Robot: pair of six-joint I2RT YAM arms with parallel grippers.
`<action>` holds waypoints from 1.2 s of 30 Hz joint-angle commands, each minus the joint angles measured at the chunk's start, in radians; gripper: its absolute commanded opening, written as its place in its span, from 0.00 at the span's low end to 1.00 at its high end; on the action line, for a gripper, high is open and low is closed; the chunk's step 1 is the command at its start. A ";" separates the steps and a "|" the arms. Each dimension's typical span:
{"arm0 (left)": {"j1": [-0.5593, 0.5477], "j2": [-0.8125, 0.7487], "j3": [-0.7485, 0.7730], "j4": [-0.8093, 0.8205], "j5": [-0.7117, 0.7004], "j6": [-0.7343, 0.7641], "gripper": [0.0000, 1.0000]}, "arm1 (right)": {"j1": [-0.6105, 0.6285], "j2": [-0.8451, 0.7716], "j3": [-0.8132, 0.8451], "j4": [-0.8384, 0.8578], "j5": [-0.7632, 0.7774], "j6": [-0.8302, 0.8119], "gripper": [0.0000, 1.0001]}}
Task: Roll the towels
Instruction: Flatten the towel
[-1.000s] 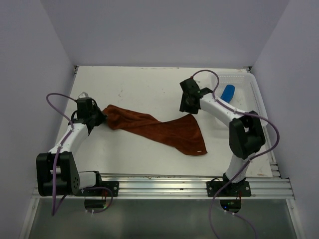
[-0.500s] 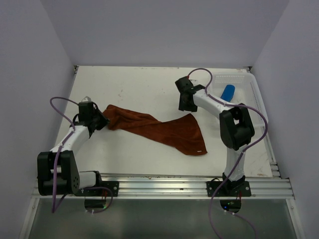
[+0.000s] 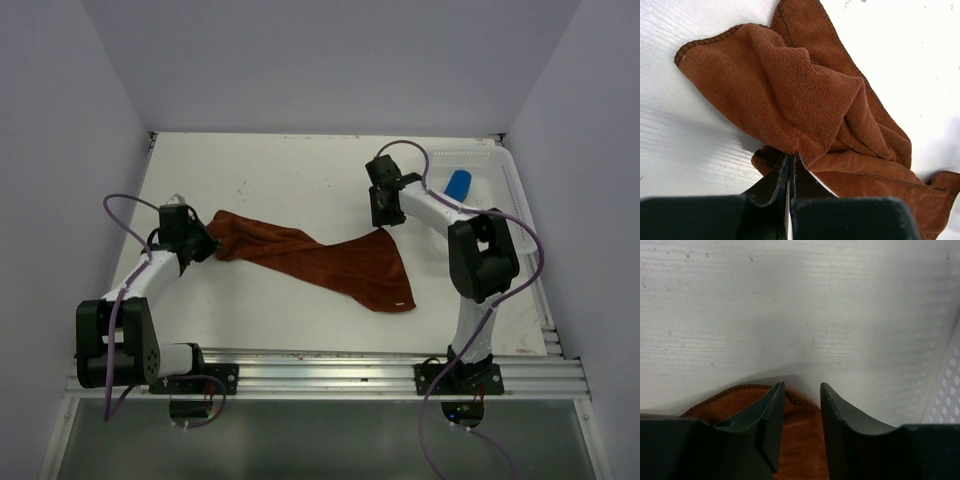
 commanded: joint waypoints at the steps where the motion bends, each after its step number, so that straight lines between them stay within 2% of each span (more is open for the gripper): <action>1: 0.006 0.004 0.026 0.036 0.011 0.027 0.00 | -0.022 -0.065 -0.023 0.058 -0.108 -0.105 0.38; 14: 0.006 0.010 0.034 0.032 0.009 0.031 0.00 | -0.047 -0.103 -0.095 0.140 -0.197 -0.168 0.38; 24: 0.004 0.019 0.034 0.035 0.019 0.033 0.00 | -0.088 -0.142 -0.083 0.124 -0.272 -0.185 0.46; 30: 0.006 0.019 0.036 0.031 0.019 0.038 0.00 | -0.094 -0.130 -0.066 0.080 -0.372 -0.306 0.45; 36: 0.004 0.026 0.040 0.031 0.025 0.042 0.00 | -0.094 -0.137 -0.078 0.074 -0.361 -0.424 0.46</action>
